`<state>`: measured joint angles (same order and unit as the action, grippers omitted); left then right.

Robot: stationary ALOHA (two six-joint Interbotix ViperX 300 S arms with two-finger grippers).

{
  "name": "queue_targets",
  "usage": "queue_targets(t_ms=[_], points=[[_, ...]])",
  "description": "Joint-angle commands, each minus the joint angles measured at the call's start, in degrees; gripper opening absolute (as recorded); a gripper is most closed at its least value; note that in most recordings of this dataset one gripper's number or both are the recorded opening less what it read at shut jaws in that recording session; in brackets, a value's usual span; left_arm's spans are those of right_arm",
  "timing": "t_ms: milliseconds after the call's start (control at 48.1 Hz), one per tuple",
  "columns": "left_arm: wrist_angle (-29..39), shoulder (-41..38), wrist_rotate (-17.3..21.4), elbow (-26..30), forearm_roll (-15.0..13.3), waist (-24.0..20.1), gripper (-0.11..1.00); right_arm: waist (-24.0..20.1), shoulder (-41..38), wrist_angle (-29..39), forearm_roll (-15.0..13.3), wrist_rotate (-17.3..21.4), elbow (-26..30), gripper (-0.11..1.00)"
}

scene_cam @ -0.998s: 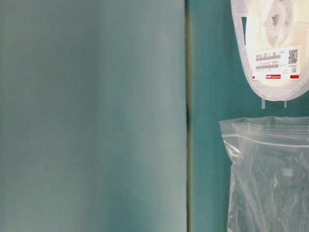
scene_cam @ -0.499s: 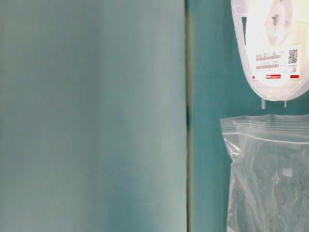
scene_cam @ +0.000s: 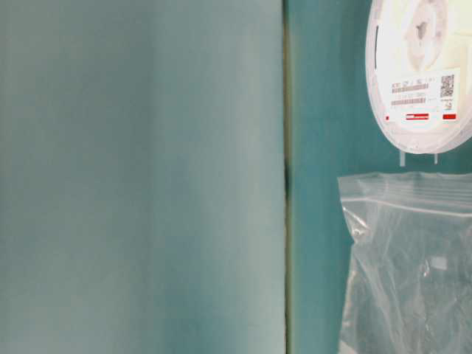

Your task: Take out the reel from the clear zip bag.

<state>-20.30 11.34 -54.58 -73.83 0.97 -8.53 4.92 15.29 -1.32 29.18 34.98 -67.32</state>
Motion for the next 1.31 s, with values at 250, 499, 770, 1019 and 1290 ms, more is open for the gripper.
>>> queue_targets(t_ms=[250, 499, 770, 1019, 1290], points=[[0.88, 1.93, 0.44, 0.88, 0.18, 0.09, 0.38, 0.00, 1.41, -0.18, 0.09, 0.44, 0.97, 0.87], [4.75, 2.11, 0.18, 2.29, 0.18, 0.18, 0.98, 0.00, 3.78, -0.09, 0.09, 0.18, 0.79, 0.87], [10.63, 6.94, 0.44, 1.76, 0.18, 2.81, 0.96, 0.00, 10.02, 0.62, -1.14, -0.26, -0.26, 0.87], [17.14, 14.68, 3.16, 2.20, 0.26, 2.90, 0.96, 0.00, 16.08, 1.32, -4.22, -0.62, -1.05, 0.87], [19.86, 24.26, 10.81, 3.34, 0.26, 2.90, 0.96, 0.00, 20.65, 2.02, -12.22, -0.88, -0.79, 0.87]])
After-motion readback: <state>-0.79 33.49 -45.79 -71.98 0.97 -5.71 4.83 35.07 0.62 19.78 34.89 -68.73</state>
